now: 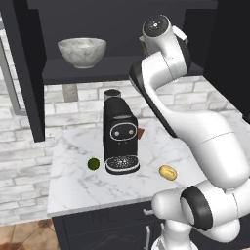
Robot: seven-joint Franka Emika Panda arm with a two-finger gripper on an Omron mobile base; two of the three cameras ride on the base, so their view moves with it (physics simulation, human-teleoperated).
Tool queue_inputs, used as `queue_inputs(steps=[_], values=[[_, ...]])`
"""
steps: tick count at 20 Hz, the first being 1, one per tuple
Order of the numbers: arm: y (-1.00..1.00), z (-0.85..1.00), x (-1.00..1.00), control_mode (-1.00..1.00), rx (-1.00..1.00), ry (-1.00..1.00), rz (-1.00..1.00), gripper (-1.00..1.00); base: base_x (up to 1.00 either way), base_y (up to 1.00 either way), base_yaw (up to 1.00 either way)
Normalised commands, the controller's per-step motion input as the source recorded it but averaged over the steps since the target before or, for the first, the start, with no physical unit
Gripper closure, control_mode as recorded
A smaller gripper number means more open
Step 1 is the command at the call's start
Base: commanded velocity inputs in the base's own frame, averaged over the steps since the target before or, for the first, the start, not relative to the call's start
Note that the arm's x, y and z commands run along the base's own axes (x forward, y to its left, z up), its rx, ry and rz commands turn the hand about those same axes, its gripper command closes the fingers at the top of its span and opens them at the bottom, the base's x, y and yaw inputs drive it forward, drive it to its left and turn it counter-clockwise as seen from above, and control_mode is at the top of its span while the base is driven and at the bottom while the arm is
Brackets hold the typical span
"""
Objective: Pick both bowls and place them on the counter. Then place the lime in one bowl and place the potato in the other bowl.
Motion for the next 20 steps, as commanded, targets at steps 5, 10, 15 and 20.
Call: queue_inputs(steps=[5,10,15,20], values=[[0.0,0.46,0.26,-1.0,-0.06,-0.14,0.01,-1.0,0.0,0.0,0.0],[0.0,0.4,0.4,-1.0,-0.05,-0.05,0.0,-1.0,0.0,0.0,0.0],[0.0,0.27,0.44,-1.0,-0.04,0.0,0.0,-1.0,0.0,0.0,0.0],[0.0,0.07,0.44,-1.0,-0.01,0.06,0.0,-1.0,0.0,0.0,0.0]])
